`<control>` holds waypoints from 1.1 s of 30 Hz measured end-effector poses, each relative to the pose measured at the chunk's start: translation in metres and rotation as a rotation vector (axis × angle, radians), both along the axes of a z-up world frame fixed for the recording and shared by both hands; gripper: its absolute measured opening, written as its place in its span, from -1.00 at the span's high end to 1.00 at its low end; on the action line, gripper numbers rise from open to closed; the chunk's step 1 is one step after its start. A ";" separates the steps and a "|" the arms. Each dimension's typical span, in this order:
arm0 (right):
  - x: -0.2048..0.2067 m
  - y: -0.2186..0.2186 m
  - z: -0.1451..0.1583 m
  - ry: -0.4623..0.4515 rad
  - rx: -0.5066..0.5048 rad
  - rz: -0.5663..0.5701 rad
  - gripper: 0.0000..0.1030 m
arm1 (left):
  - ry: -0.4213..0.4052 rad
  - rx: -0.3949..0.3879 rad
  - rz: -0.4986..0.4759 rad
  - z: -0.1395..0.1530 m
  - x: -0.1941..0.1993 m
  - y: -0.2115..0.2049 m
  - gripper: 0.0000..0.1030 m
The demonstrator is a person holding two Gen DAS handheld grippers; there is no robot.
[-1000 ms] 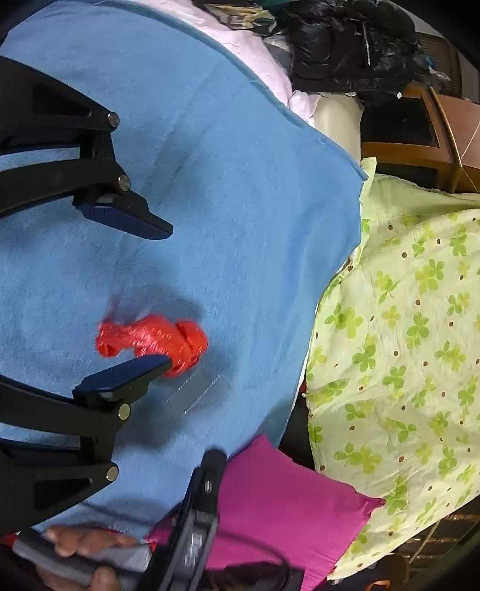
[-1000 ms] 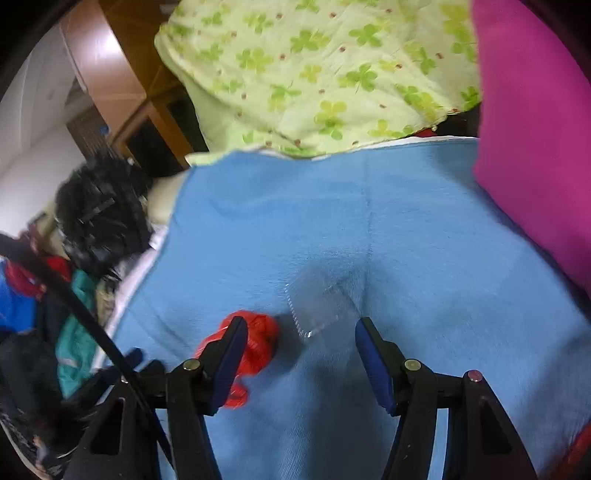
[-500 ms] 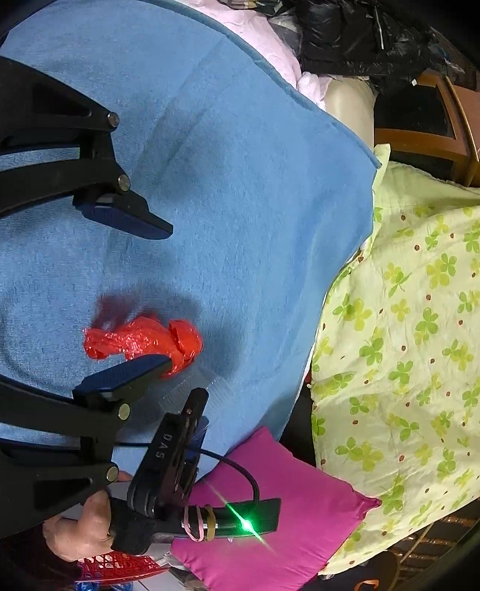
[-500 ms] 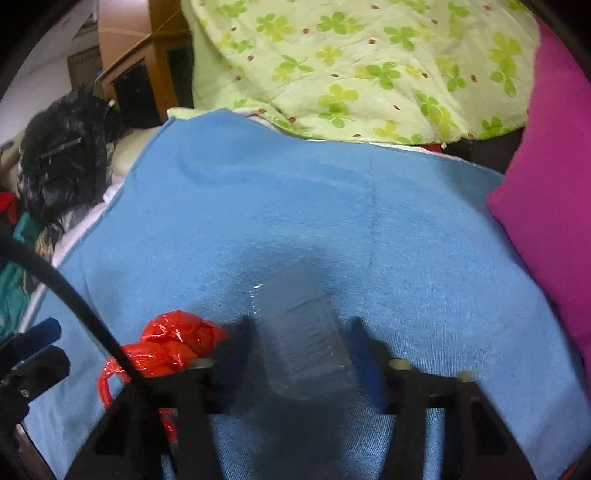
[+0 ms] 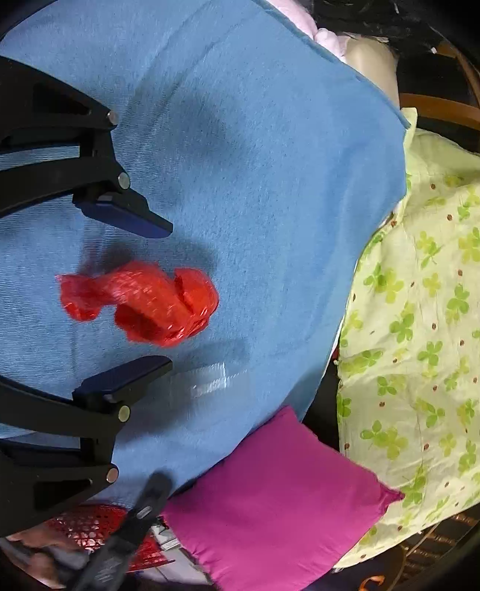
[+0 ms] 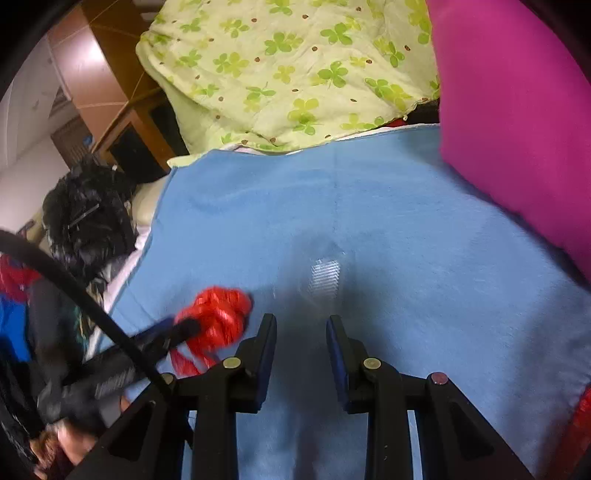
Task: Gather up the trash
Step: 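Move left tool to the red plastic bag while right tool approaches the clear container, then grasp the red plastic bag with left tool while right tool lowers onto the clear container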
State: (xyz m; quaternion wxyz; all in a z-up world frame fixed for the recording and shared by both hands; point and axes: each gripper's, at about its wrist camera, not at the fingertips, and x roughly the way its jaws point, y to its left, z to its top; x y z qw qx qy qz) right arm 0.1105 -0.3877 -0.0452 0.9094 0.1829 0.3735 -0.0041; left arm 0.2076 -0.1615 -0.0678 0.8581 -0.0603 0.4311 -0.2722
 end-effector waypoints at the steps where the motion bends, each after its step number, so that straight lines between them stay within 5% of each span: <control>1: -0.010 0.000 0.003 -0.016 -0.002 0.002 0.38 | -0.008 0.006 0.009 -0.002 0.003 -0.001 -0.30; 3: -0.023 -0.008 0.006 -0.050 0.062 0.001 0.36 | -0.005 0.014 0.015 -0.006 0.007 -0.003 -0.29; 5: -0.027 -0.015 0.005 -0.064 0.120 -0.007 0.09 | 0.023 0.003 0.015 -0.009 0.009 -0.005 -0.07; 6: -0.028 -0.019 0.005 -0.069 0.150 -0.021 -0.47 | 0.037 -0.005 0.010 -0.009 0.010 -0.006 0.16; 7: -0.027 -0.021 0.004 -0.073 0.161 -0.033 -0.64 | 0.045 -0.020 -0.006 -0.008 0.008 -0.008 0.34; 11: -0.004 -0.027 -0.010 -0.110 0.284 -0.033 -0.62 | -0.010 0.035 0.000 -0.001 0.000 -0.007 0.40; 18: 0.044 -0.041 -0.046 -0.070 0.477 -0.122 -0.60 | -0.057 -0.013 0.075 0.024 0.002 0.033 0.43; 23: 0.067 -0.023 -0.051 -0.046 0.478 -0.110 -0.48 | -0.083 -0.026 0.147 0.031 0.008 0.054 0.43; 28: 0.057 0.006 -0.007 -0.243 0.406 0.046 -0.48 | -0.100 -0.044 0.188 0.035 0.009 0.070 0.43; 33: 0.055 -0.016 -0.019 -0.153 0.327 -0.128 -0.48 | -0.086 -0.071 0.223 0.036 0.013 0.084 0.43</control>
